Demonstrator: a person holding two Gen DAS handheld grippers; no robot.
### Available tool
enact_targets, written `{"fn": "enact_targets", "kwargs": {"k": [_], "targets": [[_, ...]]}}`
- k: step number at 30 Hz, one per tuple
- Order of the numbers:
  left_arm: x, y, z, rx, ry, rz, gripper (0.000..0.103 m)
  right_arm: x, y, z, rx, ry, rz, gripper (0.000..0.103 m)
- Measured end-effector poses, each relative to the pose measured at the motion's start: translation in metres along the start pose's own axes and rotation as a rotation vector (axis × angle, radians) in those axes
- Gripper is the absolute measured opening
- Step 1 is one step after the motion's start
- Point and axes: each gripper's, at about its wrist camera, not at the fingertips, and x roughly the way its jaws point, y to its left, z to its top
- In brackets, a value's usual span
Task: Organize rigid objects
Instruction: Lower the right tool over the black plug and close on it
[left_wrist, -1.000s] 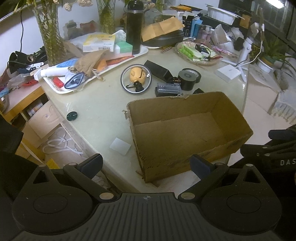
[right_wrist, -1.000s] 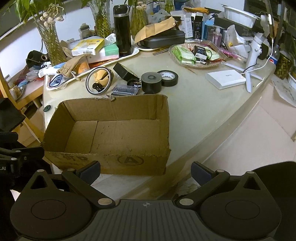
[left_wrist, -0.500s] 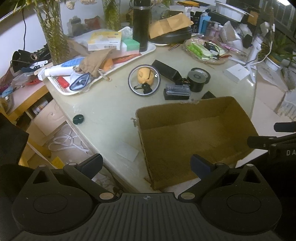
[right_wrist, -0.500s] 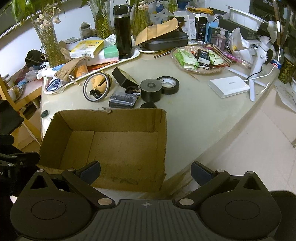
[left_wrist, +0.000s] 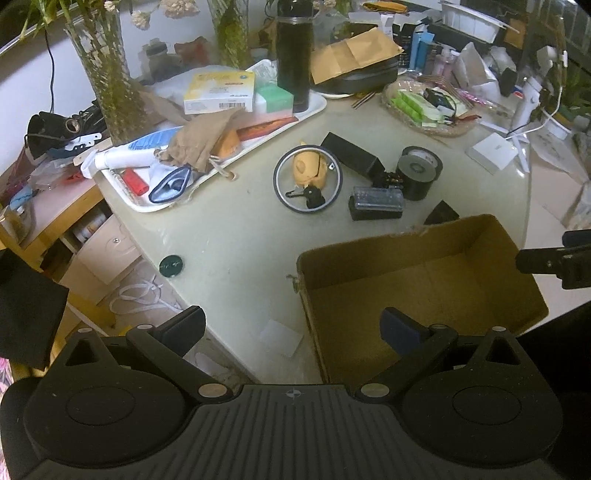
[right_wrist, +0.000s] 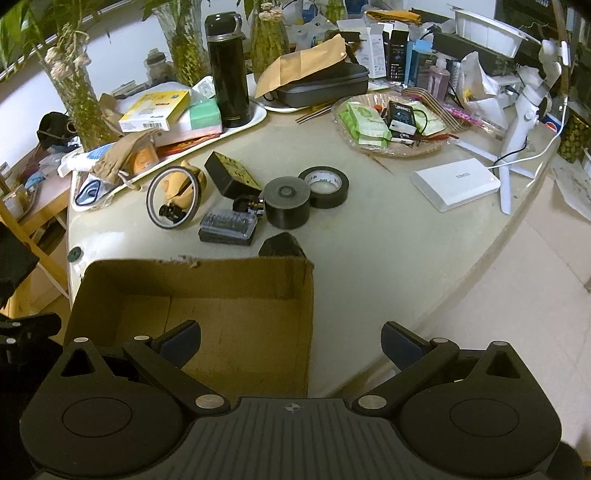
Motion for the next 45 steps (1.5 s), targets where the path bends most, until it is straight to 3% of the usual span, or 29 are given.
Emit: {"fn": "enact_targets", "kwargs": {"k": [11,21,36,41,45], "targets": [[0.016,0.003,0.029,0.004,-0.009,0.000,0.103,0.024,-0.011,0.036,0.020,0.005,0.015,0.103],[0.041,0.007,0.059,0.020,-0.008,0.001,0.103,0.064,-0.015,0.061,0.007,0.070,0.062,0.103],[0.100,0.040,0.085,-0.145,0.029,-0.068,0.103,0.139,-0.011,0.092,-0.059,0.230,0.121,0.102],[0.115,0.050,0.082,-0.200,0.042,-0.072,0.103,0.160,-0.008,0.092,-0.111,0.293,0.116,0.089],[0.119,0.048,0.082,-0.175,0.032,-0.071,0.103,0.170,0.001,0.085,-0.186,0.324,0.105,0.080]]}}
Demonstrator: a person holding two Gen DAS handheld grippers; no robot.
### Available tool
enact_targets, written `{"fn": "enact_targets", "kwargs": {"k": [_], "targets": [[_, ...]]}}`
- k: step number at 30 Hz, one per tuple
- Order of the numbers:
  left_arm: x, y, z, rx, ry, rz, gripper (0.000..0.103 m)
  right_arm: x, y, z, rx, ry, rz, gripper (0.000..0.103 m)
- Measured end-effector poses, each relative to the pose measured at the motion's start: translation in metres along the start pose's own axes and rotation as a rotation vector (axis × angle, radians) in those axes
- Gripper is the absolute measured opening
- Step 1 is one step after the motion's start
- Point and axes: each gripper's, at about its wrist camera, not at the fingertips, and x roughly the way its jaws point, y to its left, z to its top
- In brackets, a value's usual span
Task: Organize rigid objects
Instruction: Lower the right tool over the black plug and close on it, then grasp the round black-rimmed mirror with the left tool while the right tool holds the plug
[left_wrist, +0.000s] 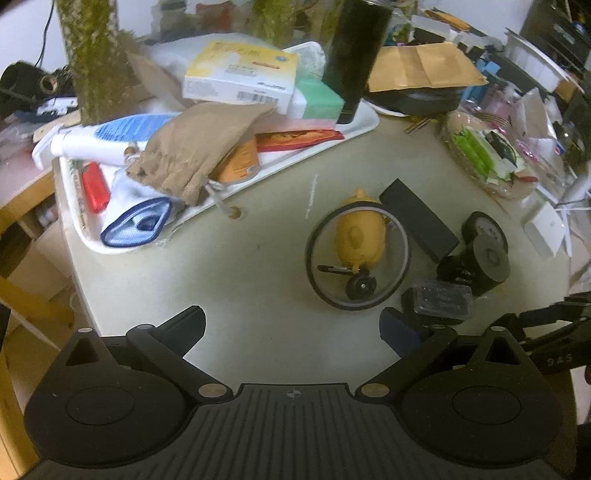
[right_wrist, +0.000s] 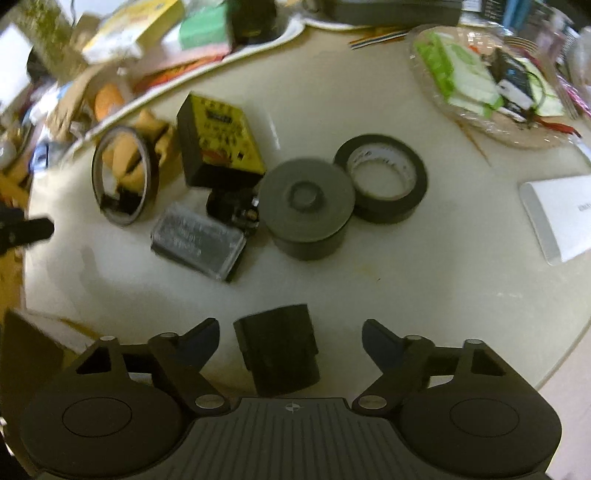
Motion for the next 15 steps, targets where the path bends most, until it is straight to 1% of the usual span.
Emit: {"fn": "enact_targets", "kwargs": {"k": [2,3,4,5,6,7,11,15], "targets": [[0.000,-0.004,0.000,0.035,-0.023,0.004,0.103,0.003,0.001,-0.001,-0.007,0.001,-0.007,0.075],[0.000,-0.006,0.000,0.054,-0.037,0.012,0.103,0.004,0.001,-0.001,-0.005,0.000,-0.010,0.066],[0.000,-0.008,-0.001,0.074,-0.053,0.022,0.103,0.004,0.001,-0.002,-0.007,-0.004,-0.020,0.060],[-0.001,-0.011,-0.001,0.092,-0.066,0.029,0.103,0.004,0.002,-0.002,-0.012,-0.012,-0.030,0.055],[-0.001,-0.012,-0.001,0.107,-0.076,0.035,0.103,0.003,0.002,-0.003,-0.014,-0.020,-0.042,0.049],[-0.001,-0.014,-0.001,0.117,-0.080,0.036,0.103,0.002,0.002,-0.004,-0.012,-0.025,-0.048,0.048],[0.000,-0.015,-0.001,0.121,-0.084,-0.009,0.103,-0.005,0.001,-0.007,-0.006,-0.060,-0.047,0.048],[-0.001,-0.019,-0.001,0.140,-0.114,-0.037,0.103,-0.018,-0.005,-0.010,0.015,-0.113,-0.056,0.048]]}}
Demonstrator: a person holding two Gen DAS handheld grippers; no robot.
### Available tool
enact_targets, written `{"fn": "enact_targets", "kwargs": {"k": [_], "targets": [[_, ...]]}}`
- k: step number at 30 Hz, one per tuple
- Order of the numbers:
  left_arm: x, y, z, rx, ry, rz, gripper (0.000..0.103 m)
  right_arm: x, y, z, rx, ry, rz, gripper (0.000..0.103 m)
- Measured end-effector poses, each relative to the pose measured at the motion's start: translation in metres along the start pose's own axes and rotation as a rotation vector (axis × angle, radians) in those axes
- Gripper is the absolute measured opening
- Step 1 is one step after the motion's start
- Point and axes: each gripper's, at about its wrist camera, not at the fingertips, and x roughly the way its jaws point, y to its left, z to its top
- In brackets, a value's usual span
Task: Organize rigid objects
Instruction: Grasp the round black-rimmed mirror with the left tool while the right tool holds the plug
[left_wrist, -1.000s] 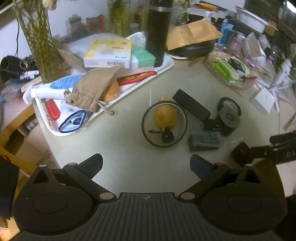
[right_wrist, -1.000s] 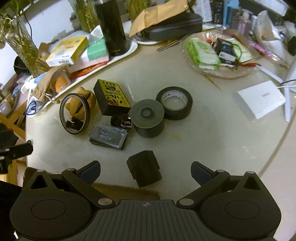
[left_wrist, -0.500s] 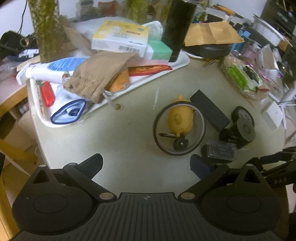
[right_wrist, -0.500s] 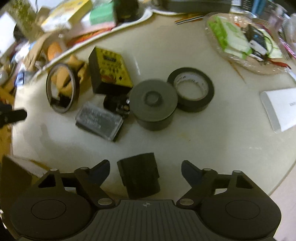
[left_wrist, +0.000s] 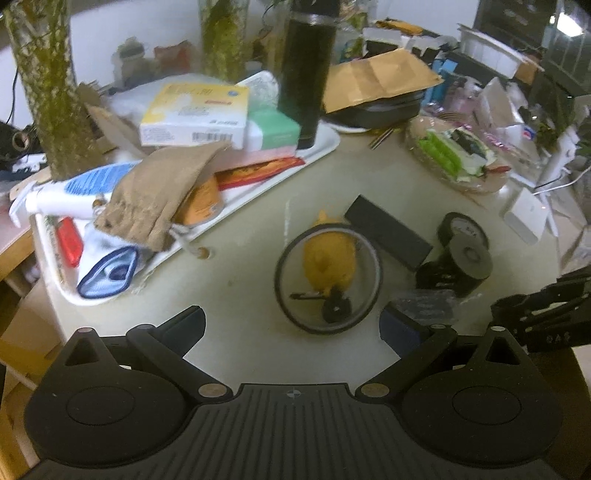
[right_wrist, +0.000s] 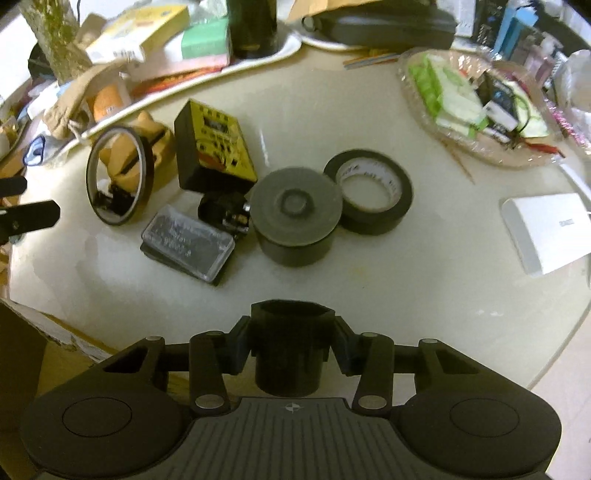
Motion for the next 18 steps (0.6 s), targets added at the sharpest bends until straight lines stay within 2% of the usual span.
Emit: {"fn": "enact_targets", "kwargs": {"k": [8,15,18], "targets": [[0.014,-0.019,0.003,0.112,-0.002,-0.007,0.103,-0.028,-0.017,-0.006,0.088,-0.111,-0.010,0.048],[0.041,-0.037,0.009,0.258,0.017,0.055,0.103,-0.041,-0.023,-0.011,0.136,-0.173,-0.030,0.048],[0.052,-0.041,0.012,0.291,0.024,0.071,0.103,-0.044,-0.028,-0.014,0.153,-0.186,-0.030,0.048]]}}
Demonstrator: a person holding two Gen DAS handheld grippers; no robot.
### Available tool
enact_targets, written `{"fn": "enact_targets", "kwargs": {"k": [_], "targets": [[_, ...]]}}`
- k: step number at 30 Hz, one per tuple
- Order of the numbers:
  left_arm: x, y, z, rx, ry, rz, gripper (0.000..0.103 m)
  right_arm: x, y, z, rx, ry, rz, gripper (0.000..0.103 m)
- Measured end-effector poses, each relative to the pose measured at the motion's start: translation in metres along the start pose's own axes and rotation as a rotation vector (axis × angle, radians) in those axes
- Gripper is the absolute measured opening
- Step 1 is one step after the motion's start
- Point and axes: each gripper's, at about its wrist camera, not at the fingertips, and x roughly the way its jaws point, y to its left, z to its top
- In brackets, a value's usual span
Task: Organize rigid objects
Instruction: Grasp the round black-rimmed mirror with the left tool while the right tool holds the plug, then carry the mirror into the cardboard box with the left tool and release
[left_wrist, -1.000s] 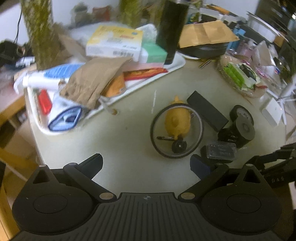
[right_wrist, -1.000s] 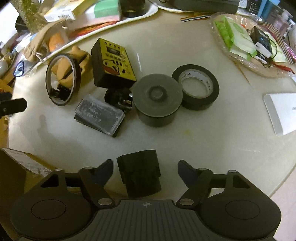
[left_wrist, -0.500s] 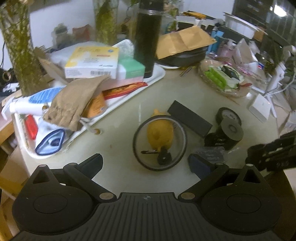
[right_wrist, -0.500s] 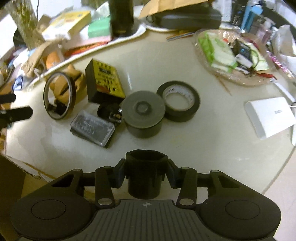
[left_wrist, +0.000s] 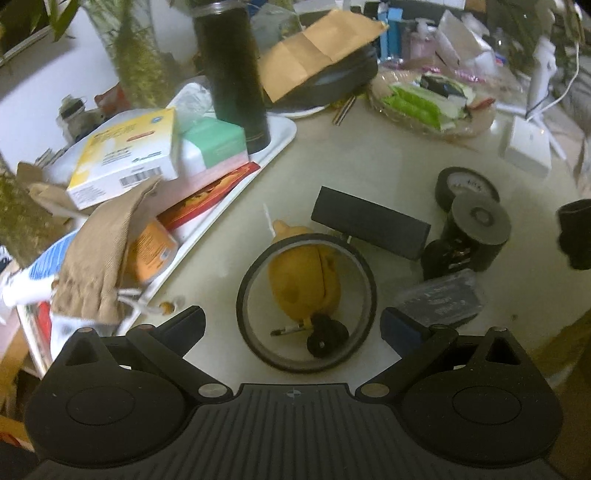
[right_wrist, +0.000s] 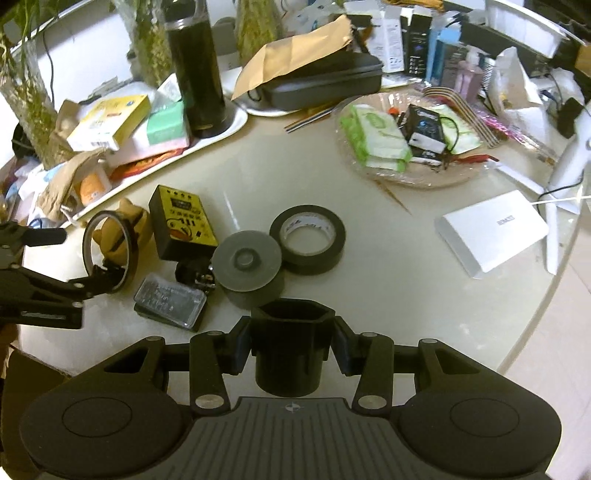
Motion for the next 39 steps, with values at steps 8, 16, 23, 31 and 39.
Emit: {"fn": "enact_targets", "kwargs": {"k": [8,16,23,31,39], "targets": [[0.014,-0.003,0.009,0.018,0.034,0.000,0.103,-0.003,-0.010,-0.003,0.029,-0.010,-0.001,0.048],[0.025,-0.009,0.013,0.067,0.061,0.010,0.103,-0.003,-0.010,-0.004,0.033,-0.013,0.009,0.048],[0.019,-0.001,0.013,0.011,0.037,-0.010,0.088,-0.003,-0.010,-0.004,0.036,-0.017,0.014,0.048],[0.004,0.004,0.015,-0.033,-0.005,-0.025,0.087,-0.003,-0.012,-0.003,0.040,-0.023,0.020,0.048],[-0.021,0.003,0.020,-0.031,-0.017,-0.023,0.087,-0.016,-0.010,0.002,0.031,-0.048,0.037,0.048]]}}
